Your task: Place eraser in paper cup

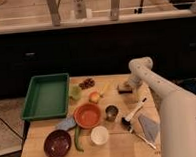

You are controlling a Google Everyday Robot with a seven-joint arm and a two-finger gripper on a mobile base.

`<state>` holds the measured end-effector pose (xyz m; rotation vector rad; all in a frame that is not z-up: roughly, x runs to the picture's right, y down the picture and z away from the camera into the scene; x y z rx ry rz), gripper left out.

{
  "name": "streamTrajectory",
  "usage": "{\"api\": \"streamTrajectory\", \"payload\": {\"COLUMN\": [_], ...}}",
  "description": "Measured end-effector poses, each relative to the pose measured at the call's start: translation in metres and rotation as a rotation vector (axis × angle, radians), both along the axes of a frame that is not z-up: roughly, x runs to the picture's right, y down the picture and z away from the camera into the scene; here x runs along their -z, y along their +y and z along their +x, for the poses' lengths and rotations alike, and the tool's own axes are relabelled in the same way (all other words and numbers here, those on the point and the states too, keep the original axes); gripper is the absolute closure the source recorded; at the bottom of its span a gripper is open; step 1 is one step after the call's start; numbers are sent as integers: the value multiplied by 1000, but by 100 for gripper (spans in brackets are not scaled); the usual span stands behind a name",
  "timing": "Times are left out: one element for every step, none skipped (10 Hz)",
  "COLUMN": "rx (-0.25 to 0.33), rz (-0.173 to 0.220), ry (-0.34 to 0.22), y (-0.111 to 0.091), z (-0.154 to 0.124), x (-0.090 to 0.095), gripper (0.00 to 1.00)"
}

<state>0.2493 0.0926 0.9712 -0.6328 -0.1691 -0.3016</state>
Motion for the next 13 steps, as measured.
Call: {"api": "streamTrajectory", "payload": {"rx": [0,0,0,0,4,11,11,12,12,19,25,28,28], "rz": [0,0,0,0,0,-1,-1,-2,-2,-2,-3,-3,-3], "ry": [0,0,0,0,-2,-3,-3,-3,-3,-5,-7,-7,-7], "y": [0,0,0,0,0,1,1,0,0,0,1,1,1], "z": [0,0,0,0,0,1,1,1,1,2,2,3,3], "x": [0,0,0,0,0,-1,-1,0,0,0,-1,-1,-1], "gripper": [20,20,20,20,20,20,20,20,20,20,20,20,20]}}
